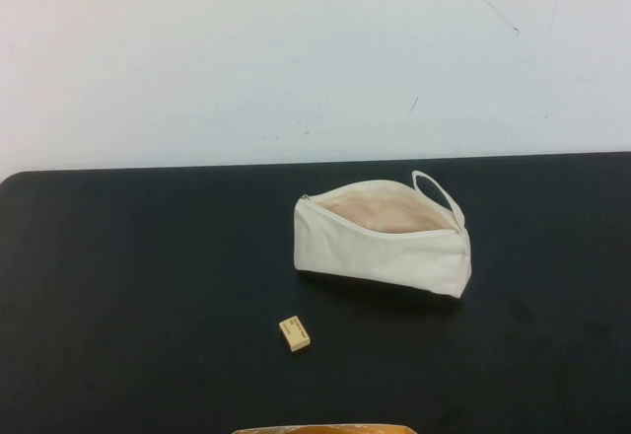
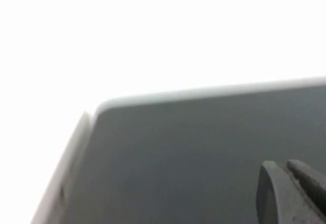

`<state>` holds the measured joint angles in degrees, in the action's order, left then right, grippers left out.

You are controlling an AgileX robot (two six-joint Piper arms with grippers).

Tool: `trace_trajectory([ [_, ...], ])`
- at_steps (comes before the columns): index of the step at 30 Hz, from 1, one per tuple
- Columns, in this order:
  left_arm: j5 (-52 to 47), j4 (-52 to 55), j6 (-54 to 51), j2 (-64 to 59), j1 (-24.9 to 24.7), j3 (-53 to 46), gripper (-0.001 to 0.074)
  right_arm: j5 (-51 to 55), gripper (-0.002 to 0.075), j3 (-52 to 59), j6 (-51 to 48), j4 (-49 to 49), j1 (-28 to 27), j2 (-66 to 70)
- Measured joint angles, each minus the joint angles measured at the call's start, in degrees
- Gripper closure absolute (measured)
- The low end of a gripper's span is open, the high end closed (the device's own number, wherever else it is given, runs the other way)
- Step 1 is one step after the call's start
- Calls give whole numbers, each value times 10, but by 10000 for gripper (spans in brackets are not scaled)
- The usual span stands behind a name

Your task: Put eraser into pencil case

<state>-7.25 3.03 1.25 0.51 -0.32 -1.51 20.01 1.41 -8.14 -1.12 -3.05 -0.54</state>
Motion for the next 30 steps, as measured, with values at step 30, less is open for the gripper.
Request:
trace_trajectory([
  [30, -78, -9, 123, -98, 0, 241, 736, 0, 727, 0, 0, 0, 0, 0],
])
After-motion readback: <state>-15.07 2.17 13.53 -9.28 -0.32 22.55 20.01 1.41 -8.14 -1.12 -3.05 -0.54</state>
